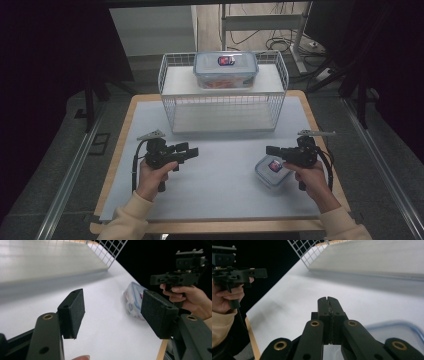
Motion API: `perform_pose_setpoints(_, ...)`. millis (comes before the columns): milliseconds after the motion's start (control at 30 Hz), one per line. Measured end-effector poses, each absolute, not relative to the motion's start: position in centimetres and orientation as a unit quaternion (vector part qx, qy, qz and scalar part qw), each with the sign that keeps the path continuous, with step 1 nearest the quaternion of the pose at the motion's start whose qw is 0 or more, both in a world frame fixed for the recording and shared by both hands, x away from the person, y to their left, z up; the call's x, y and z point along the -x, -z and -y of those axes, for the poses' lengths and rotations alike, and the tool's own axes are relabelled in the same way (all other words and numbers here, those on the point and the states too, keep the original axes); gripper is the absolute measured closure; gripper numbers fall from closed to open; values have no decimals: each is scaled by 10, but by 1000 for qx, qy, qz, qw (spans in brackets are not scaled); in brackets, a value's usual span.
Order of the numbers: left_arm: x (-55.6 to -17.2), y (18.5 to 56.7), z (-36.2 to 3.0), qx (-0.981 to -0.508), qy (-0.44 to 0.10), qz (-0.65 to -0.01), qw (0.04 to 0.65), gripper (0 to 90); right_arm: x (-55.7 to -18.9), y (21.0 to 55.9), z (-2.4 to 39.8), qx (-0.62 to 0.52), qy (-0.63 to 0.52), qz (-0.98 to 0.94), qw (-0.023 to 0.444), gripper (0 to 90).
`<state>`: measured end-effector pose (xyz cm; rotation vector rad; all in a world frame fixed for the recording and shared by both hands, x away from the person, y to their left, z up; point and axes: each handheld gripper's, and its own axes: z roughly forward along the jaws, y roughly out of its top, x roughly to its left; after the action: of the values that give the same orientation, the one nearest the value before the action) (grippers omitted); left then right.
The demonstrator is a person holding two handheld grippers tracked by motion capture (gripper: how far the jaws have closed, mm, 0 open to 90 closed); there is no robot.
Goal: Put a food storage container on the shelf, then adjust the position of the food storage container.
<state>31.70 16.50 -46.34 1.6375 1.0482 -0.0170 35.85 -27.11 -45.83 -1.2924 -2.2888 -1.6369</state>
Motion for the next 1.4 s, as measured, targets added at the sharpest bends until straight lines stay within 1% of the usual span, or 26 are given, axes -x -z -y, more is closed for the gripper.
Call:
perform_pose_setpoints(67, -316, 468, -162, -699, 10, -446, 558, 356, -355, 461, 273, 417, 533, 736, 28, 889)
perform_pose_setpoints(233, -314, 473, -158, -708, 10, -445, 548, 350, -349, 462, 275, 413, 526, 743, 22, 889)
perform_pose_setpoints(567, -309, 478, -160, -708, 6, -451, 543, 339, -340, 463, 282, 414, 523, 745, 13, 889)
perform_pose_setpoints(633, -308, 478, -160, -708, 6, -452, 543, 335, -332, 460, 289, 414, 526, 743, 3, 889)
perform_pose_setpoints(900, -306, 482, -159, -716, 0, -450, 533, 331, -313, 459, 308, 423, 528, 737, -6, 889)
perform_pose_setpoints(1067, -308, 486, -159, -717, -1, -457, 527, 329, -304, 470, 320, 435, 513, 740, -11, 889)
perform_pose_setpoints(1100, -308, 488, -158, -718, -1, -458, 525, 329, -302, 474, 323, 443, 505, 741, -6, 889)
perform_pose_setpoints(1400, -309, 493, -158, -719, -2, -460, 520, 329, -286, 490, 327, 437, 473, 765, -11, 890)
